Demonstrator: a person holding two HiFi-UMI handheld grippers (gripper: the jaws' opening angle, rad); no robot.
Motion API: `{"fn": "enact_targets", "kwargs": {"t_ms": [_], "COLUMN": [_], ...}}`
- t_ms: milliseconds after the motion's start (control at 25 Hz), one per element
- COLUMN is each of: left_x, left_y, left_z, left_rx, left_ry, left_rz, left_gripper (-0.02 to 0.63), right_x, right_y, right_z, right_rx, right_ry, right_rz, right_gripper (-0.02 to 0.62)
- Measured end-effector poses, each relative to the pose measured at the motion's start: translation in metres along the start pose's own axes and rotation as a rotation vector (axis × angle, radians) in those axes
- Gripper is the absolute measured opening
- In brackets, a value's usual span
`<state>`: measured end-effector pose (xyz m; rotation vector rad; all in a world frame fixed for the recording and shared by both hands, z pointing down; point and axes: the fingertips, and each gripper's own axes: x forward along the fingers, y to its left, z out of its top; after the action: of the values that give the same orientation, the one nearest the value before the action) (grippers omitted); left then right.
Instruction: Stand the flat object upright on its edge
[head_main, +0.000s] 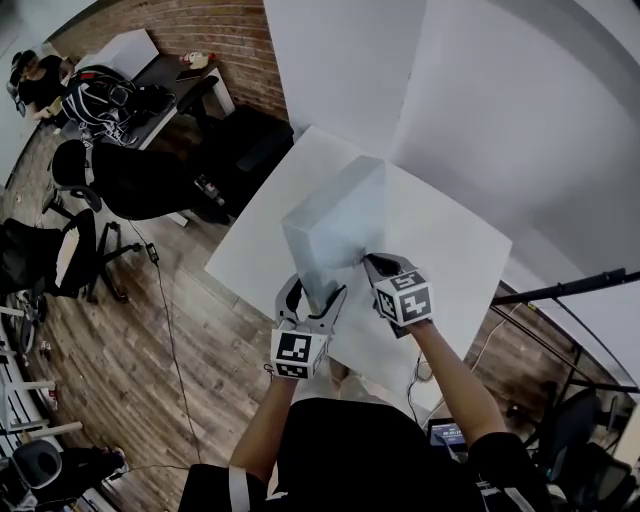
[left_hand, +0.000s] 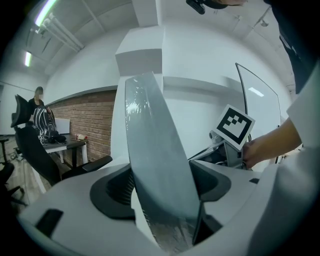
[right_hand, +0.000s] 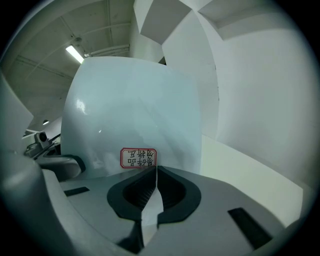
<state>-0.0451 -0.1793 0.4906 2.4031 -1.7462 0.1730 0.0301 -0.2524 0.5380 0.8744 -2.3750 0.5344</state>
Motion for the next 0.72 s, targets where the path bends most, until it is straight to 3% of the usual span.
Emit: {"fn": "enact_targets", "kwargs": {"t_ms": [400, 720], "left_x": [0.014, 0.021], "left_y": [0.011, 0.001], "left_z": [0.005, 0.001], "left_rx": [-0.016, 0.07], "left_ry": [-0.021, -0.013], "left_rz": [-0.049, -0.108], "left_gripper": [0.347, 0.347], "right_x": [0.014, 0.014], "right_y": [-0.011, -0.024], "right_z": [0.015, 0.012], "right_rx": [0.044, 0.098], "right_ry": [-0.028, -0.046], "right_rz": [-0.023, -0.035], "right_gripper": [0.044, 0.044]}}
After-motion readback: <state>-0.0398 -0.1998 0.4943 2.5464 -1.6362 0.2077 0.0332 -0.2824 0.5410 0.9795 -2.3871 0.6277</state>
